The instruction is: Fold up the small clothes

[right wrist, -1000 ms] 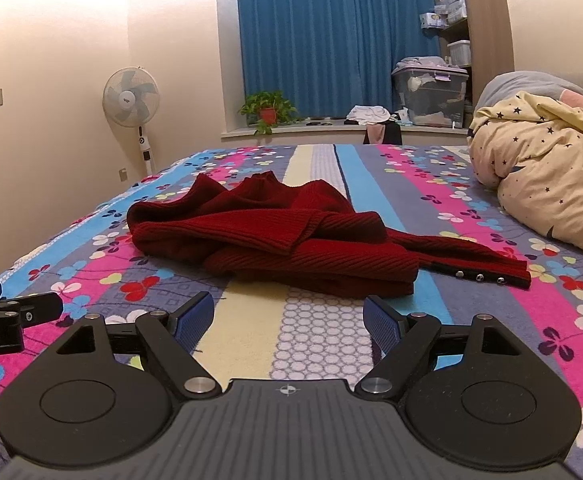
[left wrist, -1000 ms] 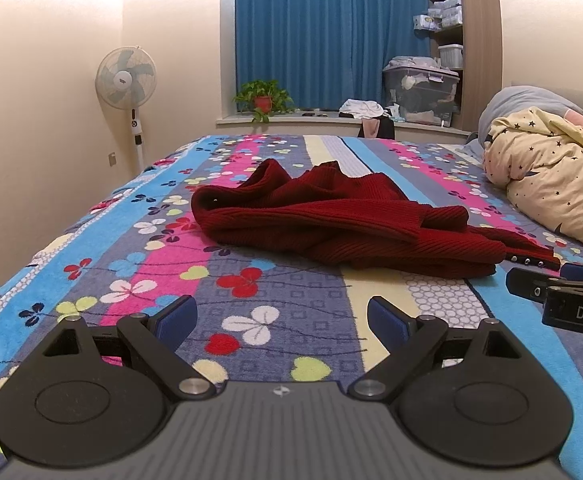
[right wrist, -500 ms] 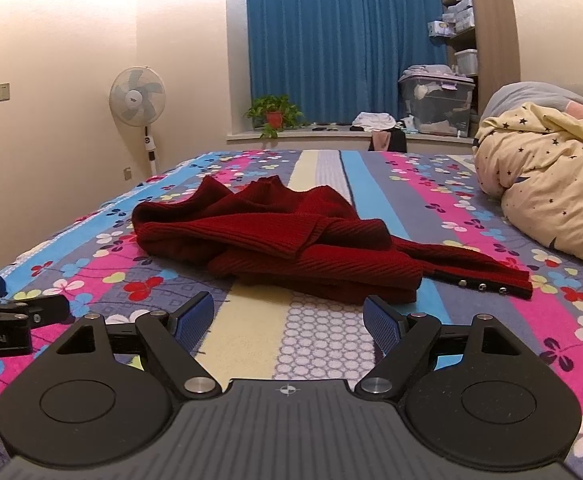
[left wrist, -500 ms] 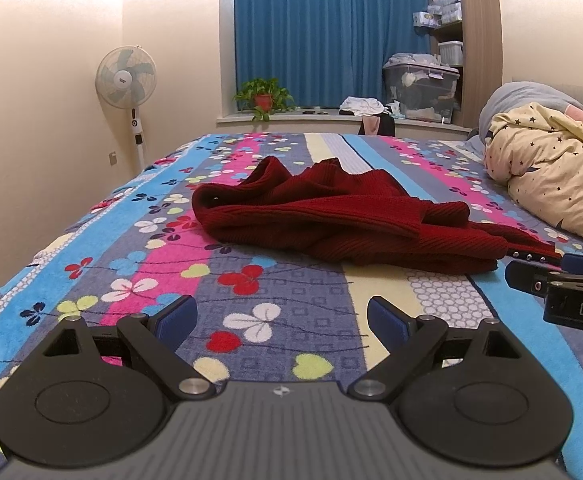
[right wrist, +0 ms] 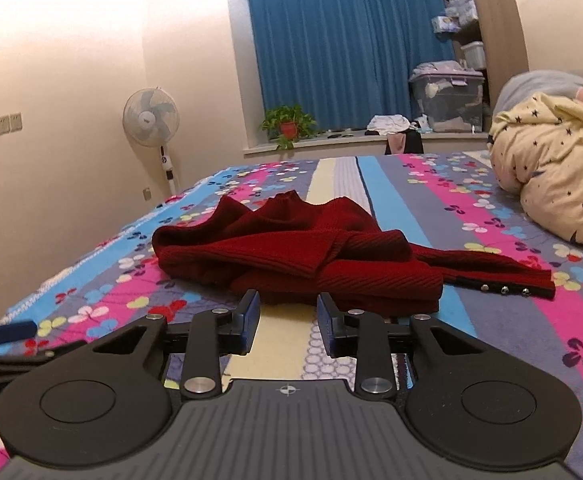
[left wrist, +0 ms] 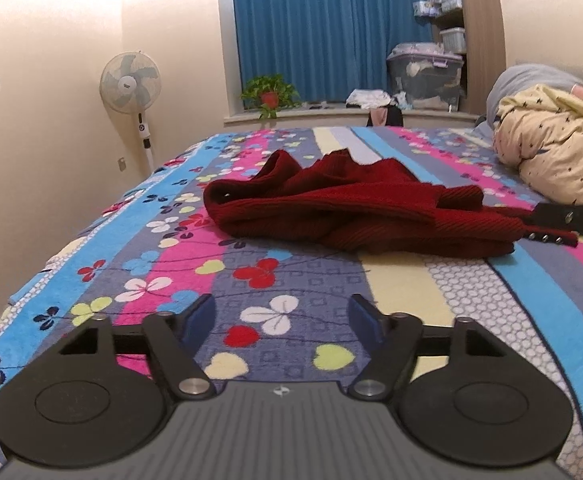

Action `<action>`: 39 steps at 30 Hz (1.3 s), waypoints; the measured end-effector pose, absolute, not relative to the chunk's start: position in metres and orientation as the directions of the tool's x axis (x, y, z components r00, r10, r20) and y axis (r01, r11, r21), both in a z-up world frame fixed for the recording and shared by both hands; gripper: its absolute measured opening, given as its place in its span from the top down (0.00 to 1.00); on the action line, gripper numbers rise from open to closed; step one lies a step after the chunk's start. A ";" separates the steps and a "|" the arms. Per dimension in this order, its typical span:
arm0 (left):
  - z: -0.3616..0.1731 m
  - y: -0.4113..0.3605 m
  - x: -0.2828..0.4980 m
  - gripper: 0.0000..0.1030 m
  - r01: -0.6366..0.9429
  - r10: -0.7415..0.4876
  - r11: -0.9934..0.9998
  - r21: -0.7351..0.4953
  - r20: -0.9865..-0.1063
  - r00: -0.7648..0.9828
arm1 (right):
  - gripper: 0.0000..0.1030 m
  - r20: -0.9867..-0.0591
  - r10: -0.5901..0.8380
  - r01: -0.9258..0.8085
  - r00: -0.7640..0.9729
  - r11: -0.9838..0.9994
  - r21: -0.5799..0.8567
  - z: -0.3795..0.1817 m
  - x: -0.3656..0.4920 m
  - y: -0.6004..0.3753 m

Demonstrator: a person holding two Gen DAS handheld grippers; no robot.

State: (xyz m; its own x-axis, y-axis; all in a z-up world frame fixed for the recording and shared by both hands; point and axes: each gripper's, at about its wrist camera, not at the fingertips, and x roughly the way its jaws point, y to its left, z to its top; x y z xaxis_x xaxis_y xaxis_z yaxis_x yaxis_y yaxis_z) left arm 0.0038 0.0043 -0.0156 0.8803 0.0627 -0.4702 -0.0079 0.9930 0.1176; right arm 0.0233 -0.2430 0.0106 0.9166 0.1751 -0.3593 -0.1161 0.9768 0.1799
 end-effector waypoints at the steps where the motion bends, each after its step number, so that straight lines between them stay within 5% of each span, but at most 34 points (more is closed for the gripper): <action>1: -0.015 0.004 0.007 0.33 -0.010 0.069 0.992 0.125 -0.478 0.876 | 0.63 -0.357 0.166 -0.103 0.919 0.977 0.187 0.011 0.025 -0.246; 11: 0.002 -0.019 0.075 0.37 0.023 0.023 0.996 0.081 -0.522 0.853 | 0.56 -0.330 0.160 -0.039 0.930 0.938 0.345 0.021 0.041 -0.289; 15: 0.003 -0.030 0.133 0.36 0.027 -0.092 0.992 -0.122 -0.570 0.817 | 0.58 -0.324 0.160 -0.026 0.932 0.924 0.381 0.020 0.051 -0.299; 18: -0.008 -0.038 0.189 0.26 -0.025 -0.143 0.967 -0.253 -0.626 0.767 | 0.58 -0.328 0.162 -0.021 0.931 0.920 0.392 0.019 0.057 -0.302; 24: -0.043 -0.052 0.283 0.26 -0.146 -0.237 0.882 -0.448 -0.689 0.685 | 0.58 -0.348 0.142 0.022 0.927 0.904 0.427 0.018 0.070 -0.312; 27: -0.055 -0.046 0.301 0.42 -0.222 -0.227 0.852 -0.475 -0.715 0.661 | 0.58 -0.353 0.128 0.030 0.927 0.911 0.411 0.017 0.074 -0.312; 29: -0.049 -0.038 0.297 0.89 -0.193 -0.241 0.850 -0.490 -0.687 0.685 | 0.58 -0.362 0.118 0.039 0.925 0.916 0.399 0.015 0.075 -0.311; 39: 0.039 0.083 0.162 0.92 0.075 -0.355 0.888 -0.453 -0.572 0.739 | 0.58 -0.388 0.047 0.105 0.920 0.926 0.362 0.014 0.060 -0.312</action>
State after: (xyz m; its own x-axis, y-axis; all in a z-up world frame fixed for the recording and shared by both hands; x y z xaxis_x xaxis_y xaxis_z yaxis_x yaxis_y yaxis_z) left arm 0.1616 0.0835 0.0391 0.7395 -0.3545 -0.5723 0.0753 0.8883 -0.4530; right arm 0.0600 -0.3116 0.0142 0.9203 0.0472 -0.3884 0.1054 0.9261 0.3622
